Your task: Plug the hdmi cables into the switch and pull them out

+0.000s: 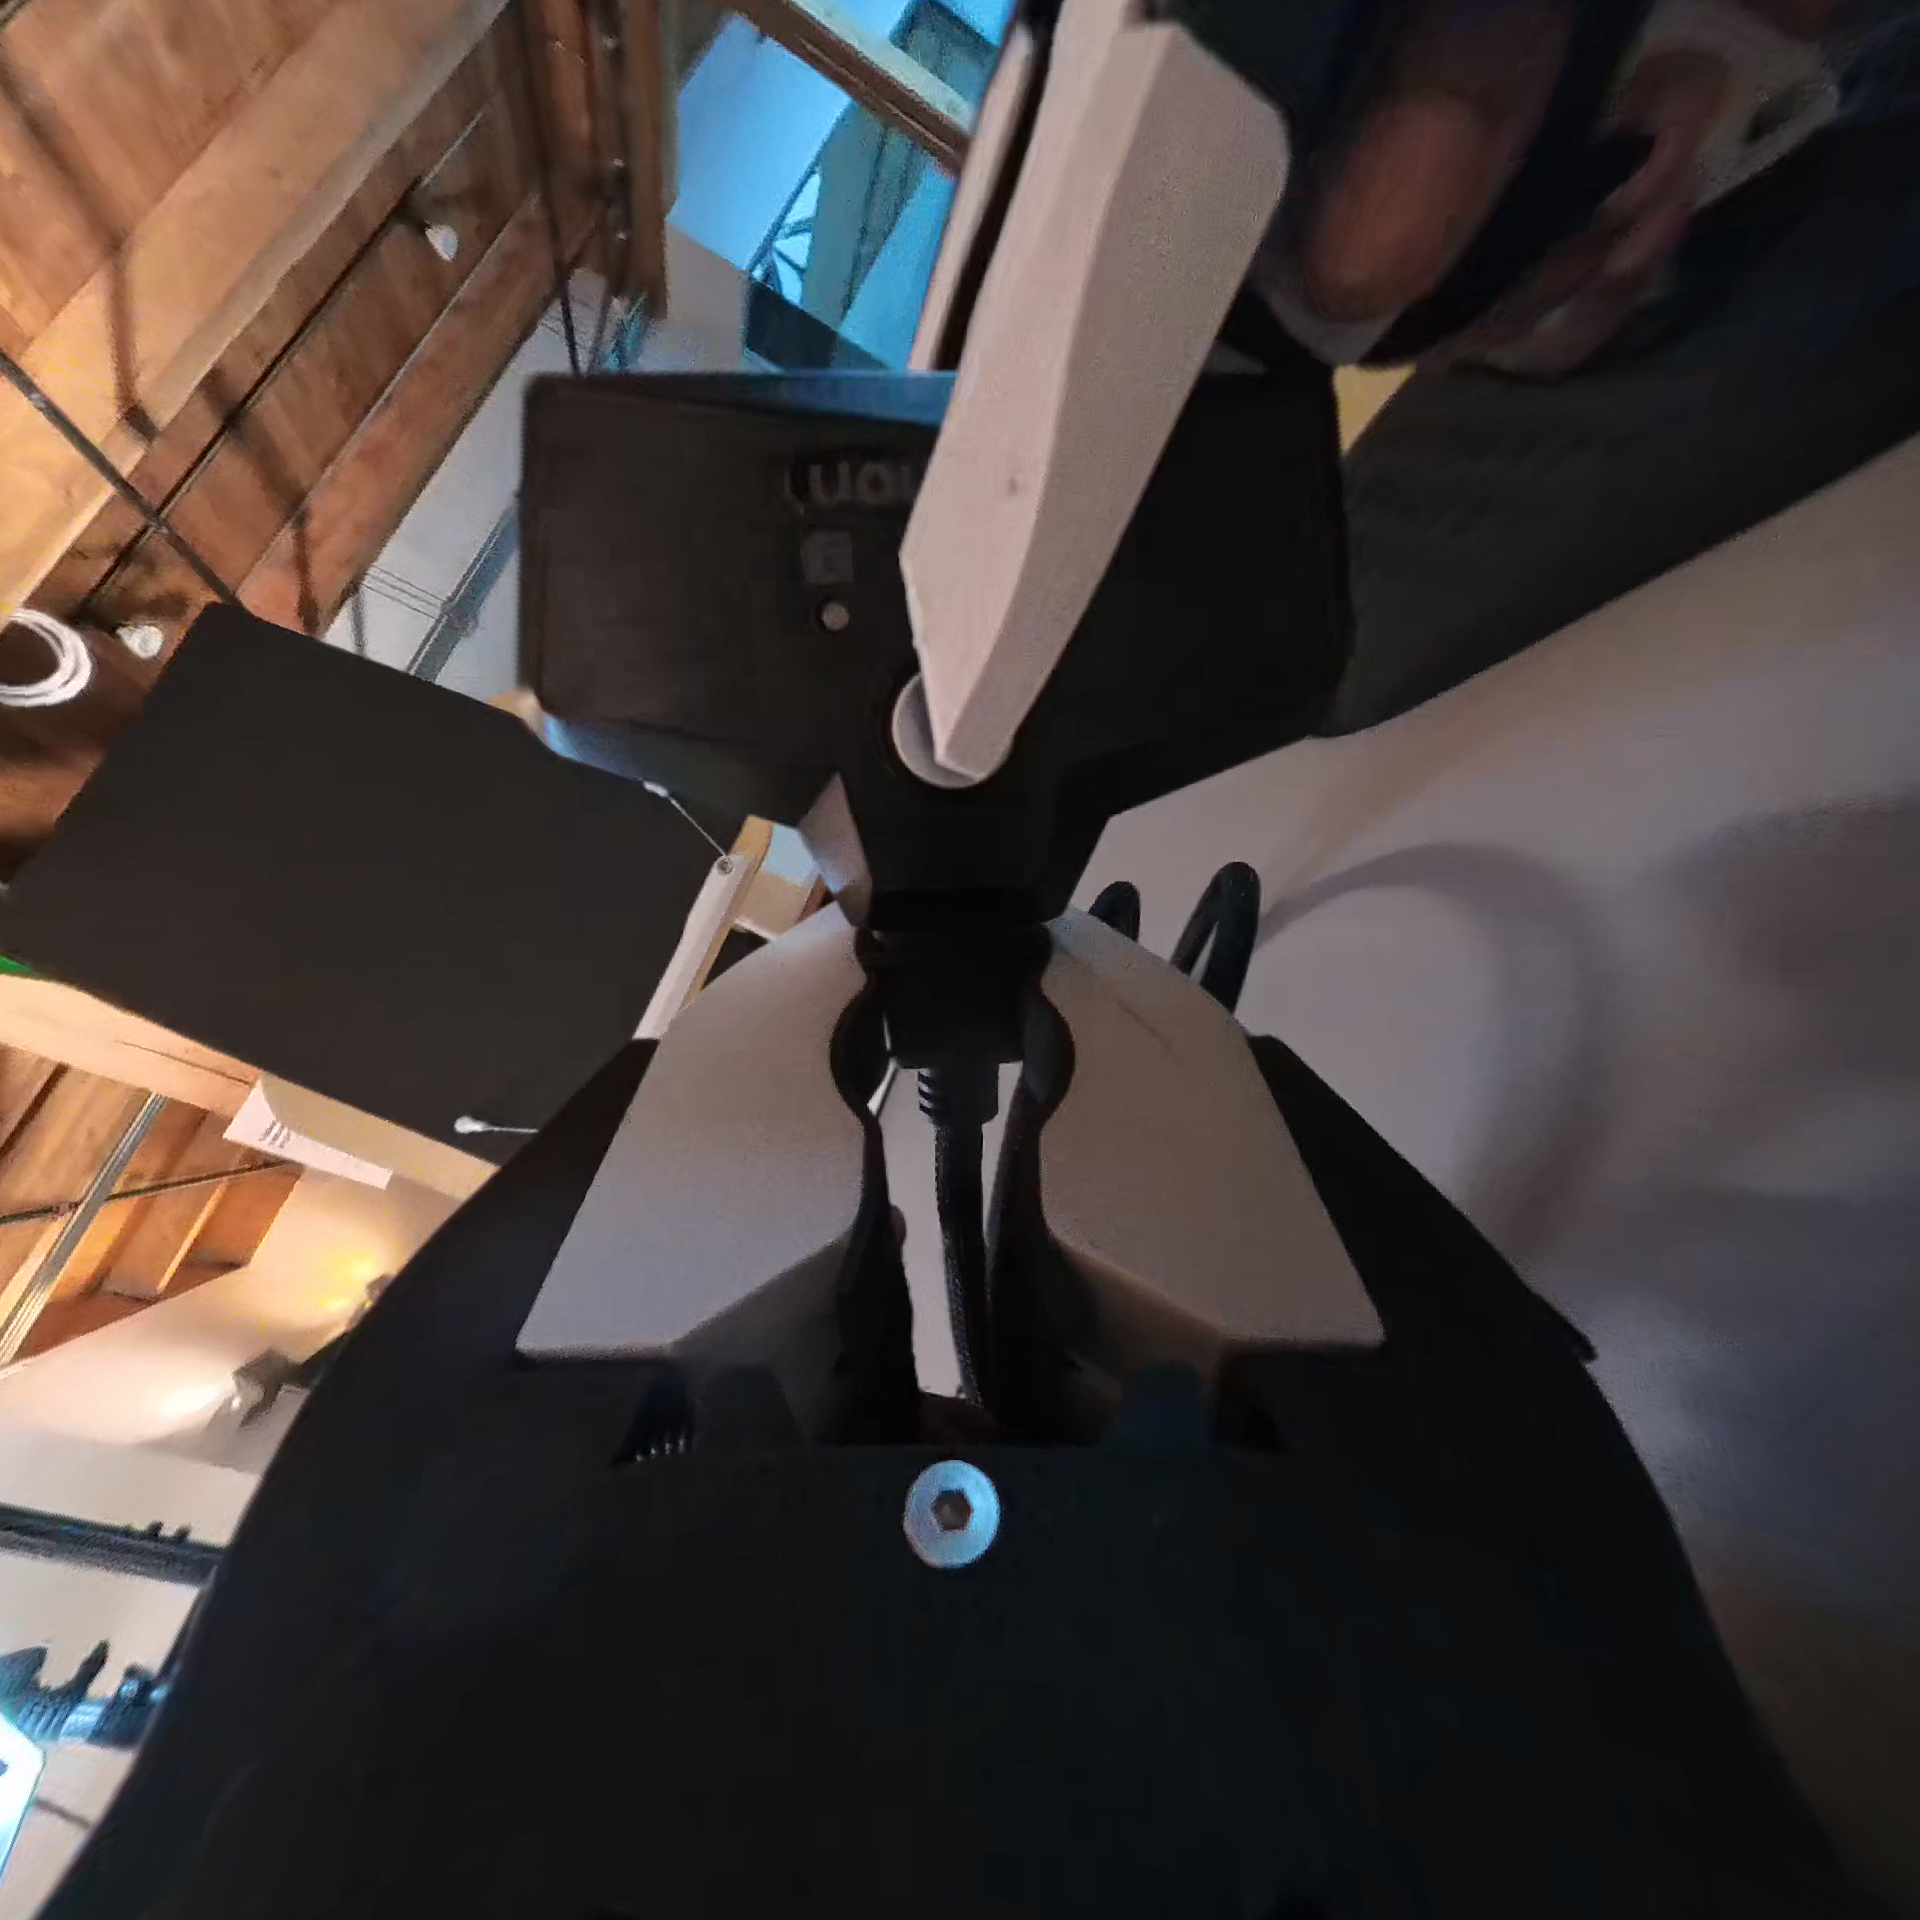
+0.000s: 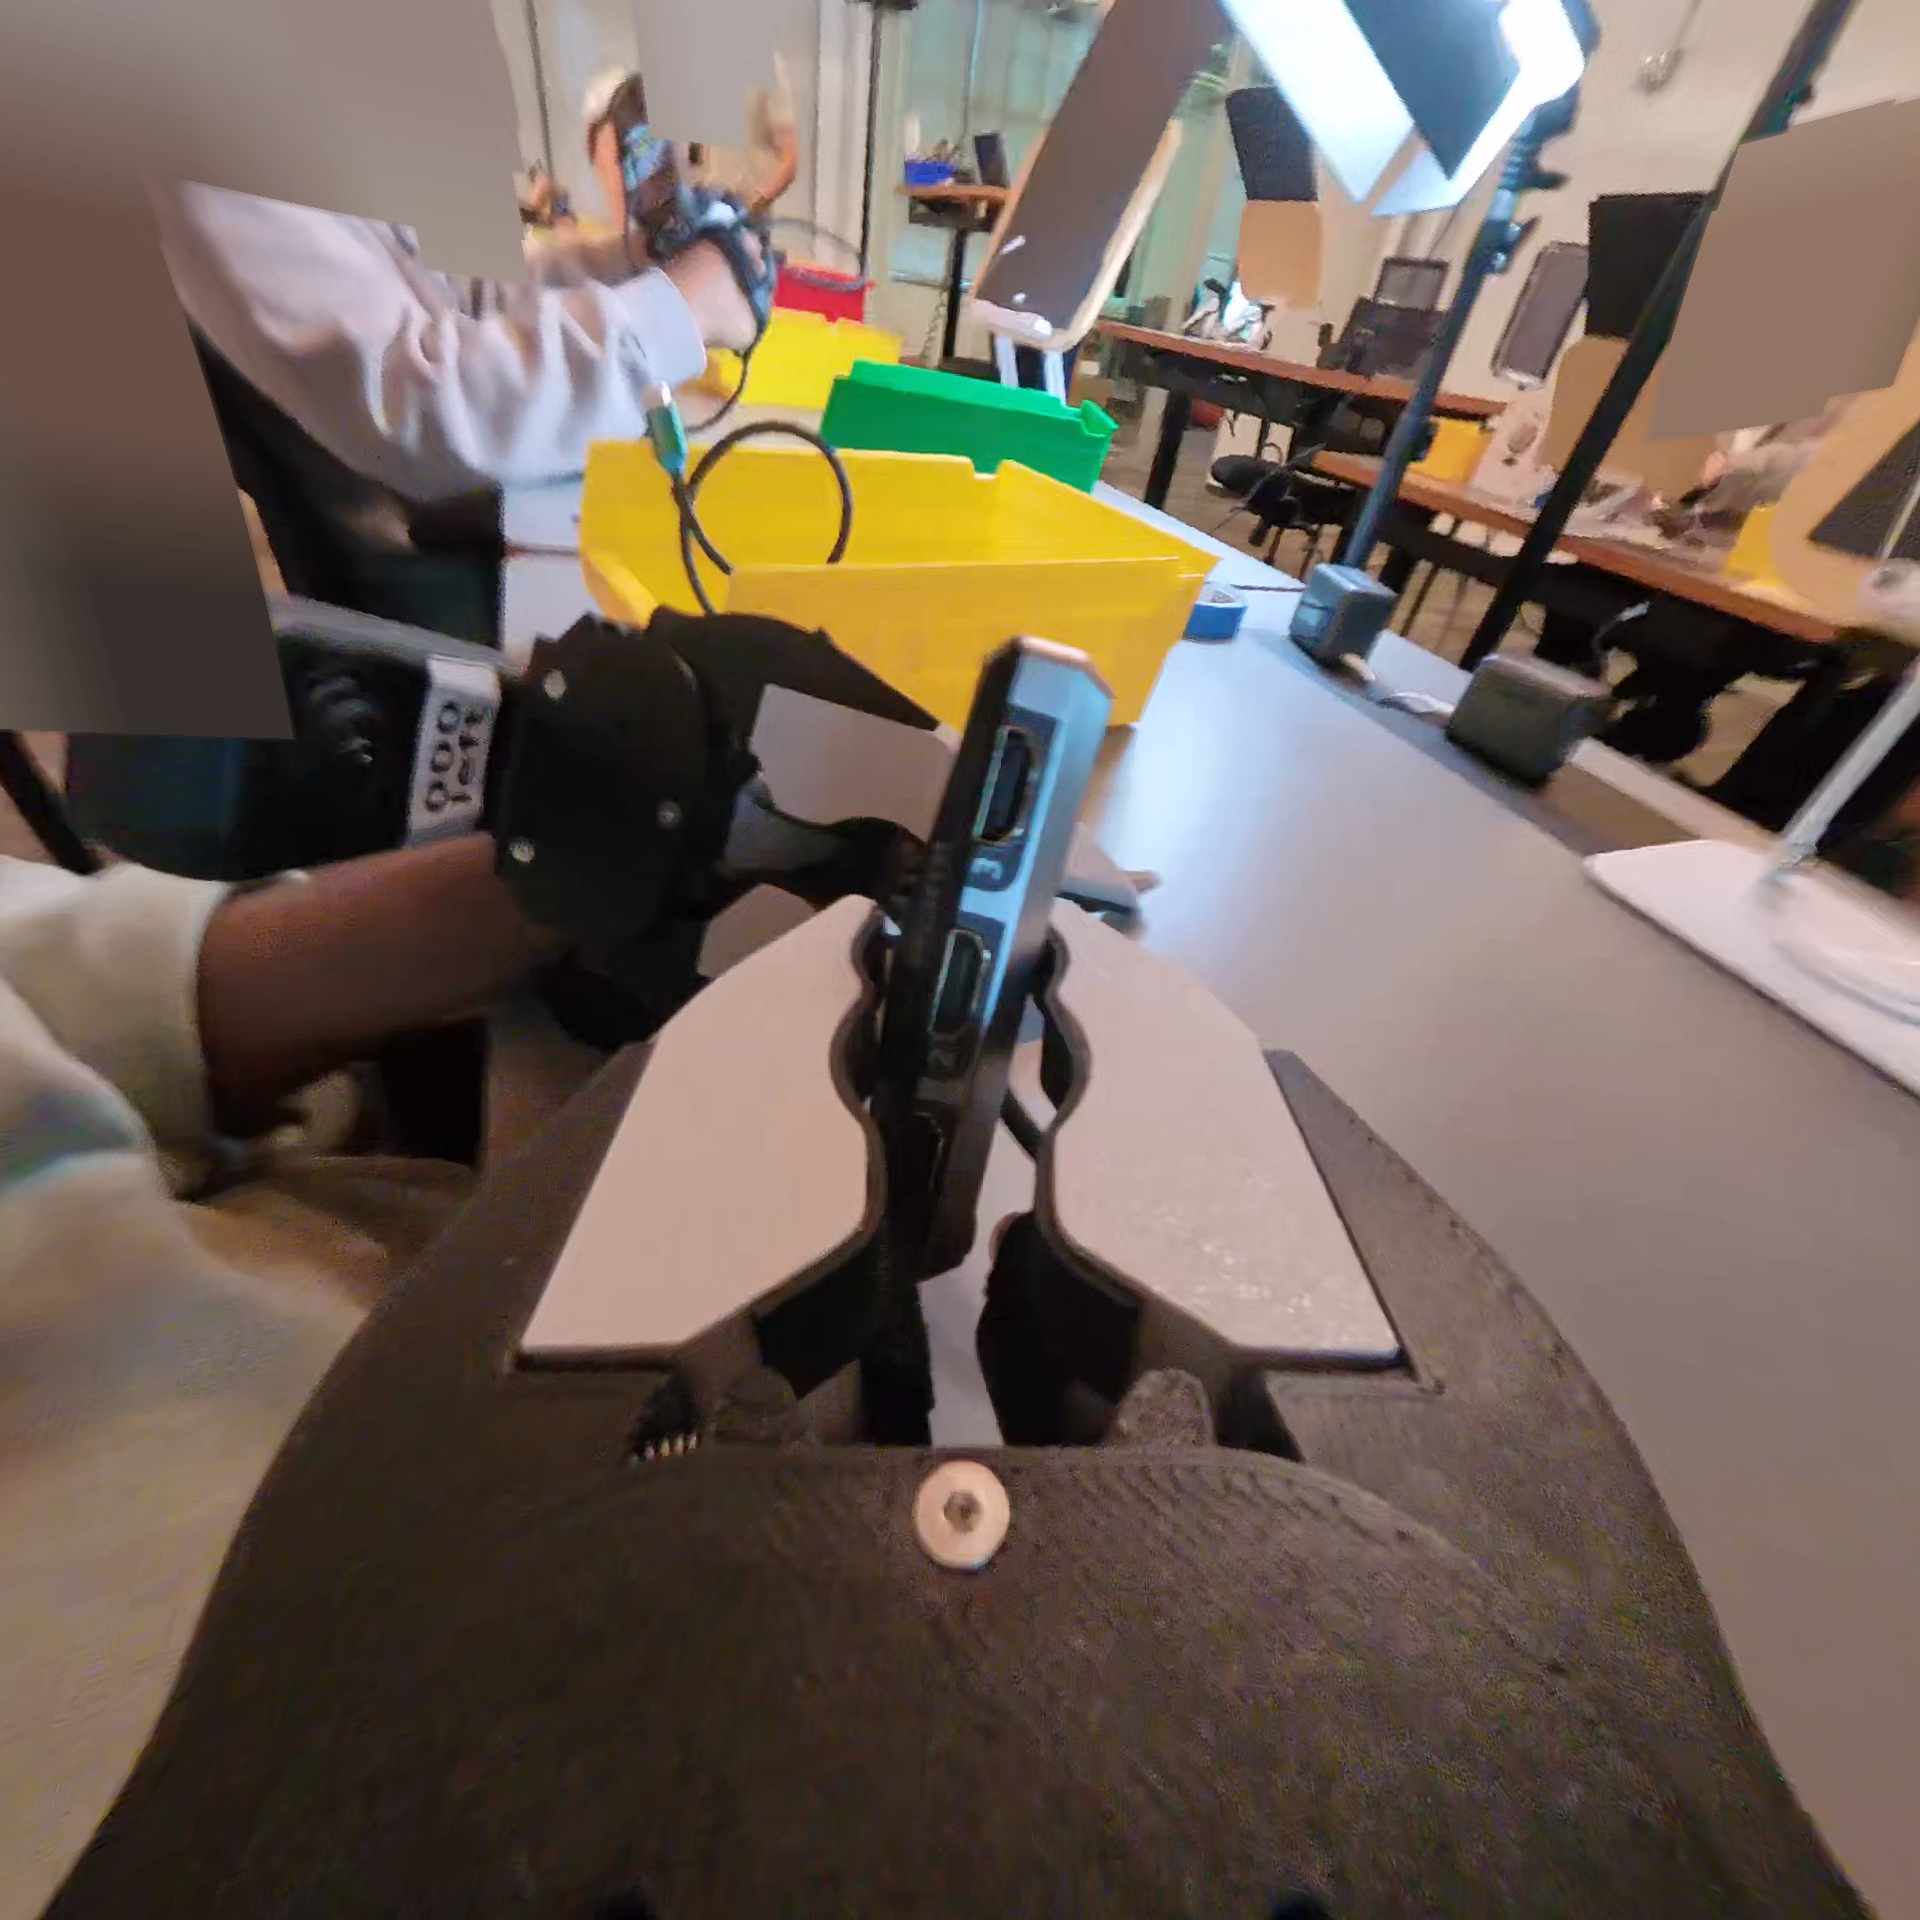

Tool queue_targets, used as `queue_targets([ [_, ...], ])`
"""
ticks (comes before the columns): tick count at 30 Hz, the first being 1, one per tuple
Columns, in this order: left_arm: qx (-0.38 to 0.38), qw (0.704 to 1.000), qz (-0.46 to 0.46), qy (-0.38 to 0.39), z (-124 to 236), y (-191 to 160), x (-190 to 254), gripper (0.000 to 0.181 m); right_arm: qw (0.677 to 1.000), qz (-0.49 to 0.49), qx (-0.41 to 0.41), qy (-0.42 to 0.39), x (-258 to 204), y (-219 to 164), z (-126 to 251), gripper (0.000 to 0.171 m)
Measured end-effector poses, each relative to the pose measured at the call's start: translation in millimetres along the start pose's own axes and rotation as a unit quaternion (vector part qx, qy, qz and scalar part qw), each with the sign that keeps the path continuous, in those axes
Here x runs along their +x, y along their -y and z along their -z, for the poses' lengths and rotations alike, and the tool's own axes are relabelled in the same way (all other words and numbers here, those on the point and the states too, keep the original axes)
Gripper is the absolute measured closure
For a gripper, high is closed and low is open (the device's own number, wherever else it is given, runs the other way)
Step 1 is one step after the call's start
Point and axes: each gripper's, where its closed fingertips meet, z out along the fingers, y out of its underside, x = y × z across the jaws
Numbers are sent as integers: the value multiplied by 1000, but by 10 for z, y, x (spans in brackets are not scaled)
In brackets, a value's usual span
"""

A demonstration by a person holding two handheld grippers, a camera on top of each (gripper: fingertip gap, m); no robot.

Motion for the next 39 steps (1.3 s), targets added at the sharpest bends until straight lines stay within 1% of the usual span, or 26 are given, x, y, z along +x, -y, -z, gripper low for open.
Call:
queue_targets([
  [1,5,1000,-2,-8,-7,1,22,159,1000,22,-9,-13,32,-31,15,148],
  [2,9,1000,5,-19,-10,1,47,155,999,33,-21,-11,39,-66,35,148],
  [3,1,999,20,-34,-14,-40,67,147,999,31,-27,0,31,-83,60,148],
  [5,-44,995,41,-78,-2,-214,141,127,1000,19,-22,3,75,-83,130,149],
  [7,-78,989,38,-124,50,-372,245,122,1000,16,-15,11,110,-72,203,148],
  [9,-97,981,36,-164,73,-454,358,121,999,32,-25,25,104,-105,249,149],
  [11,-127,974,42,-180,41,-528,425,128,998,47,-8,38,79,-58,296,149],
  [13,-136,973,27,-186,13,-546,464,143,997,38,19,59,43,19,356,149],
  [15,-150,974,2,-172,-47,-583,456,154,995,33,42,82,6,72,421,149],
  [17,-160,974,-31,-154,-80,-608,434,163,996,31,32,83,37,28,456,149],
  [18,-168,975,-31,-144,-96,-611,399,167,996,25,30,75,81,10,467,149],
  [20,-155,982,11,-110,-108,-536,249,172,998,-9,47,43,228,22,499,147],
  [22,-115,987,90,-72,-117,-387,73,173,996,-58,71,20,367,40,545,143],
  [24,-84,980,177,-45,-119,-269,-74,174,992,-97,83,-3,484,40,575,138],
  [26,-87,970,222,-39,-129,-247,-109,174,989,-111,88,-44,615,39,611,132],
  [28,-121,968,218,-36,-133,-274,-94,174,989,-97,65,-93,735,-13,660,126],
  [29,-142,968,205,-36,-129,-289,-82,174,989,-77,40,-124,801,-57,695,119],
  [30,-162,968,189,-36,-123,-298,-69,174,987,-42,10,-157,863,-88,739,107],
  [31,-178,968,170,-39,-120,-301,-50,174,982,6,-19,-186,904,-92,784,95],
  [32,-192,969,151,-42,-121,-297,-26,174,974,63,-46,-212,918,-62,827,86],
  [33,-203,969,131,-44,-128,-282,-6,175,962,124,-66,-235,906,9,860,81],
  [34,-210,970,112,-43,-142,-256,12,174,946,187,-78,-254,858,112,876,80],
  [35,-215,971,96,-44,-156,-226,25,174,927,252,-82,-264,766,234,863,84],
  [37,-224,971,69,-46,-184,-173,61,174,895,363,-78,-248,451,406,731,105],
  [38,-227,971,54,-47,-195,-148,74,174,886,398,-89,-221,290,387,625,115],
  [39,-230,971,38,-48,-204,-127,84,174,883,412,-115,-195,177,309,520,117],
])
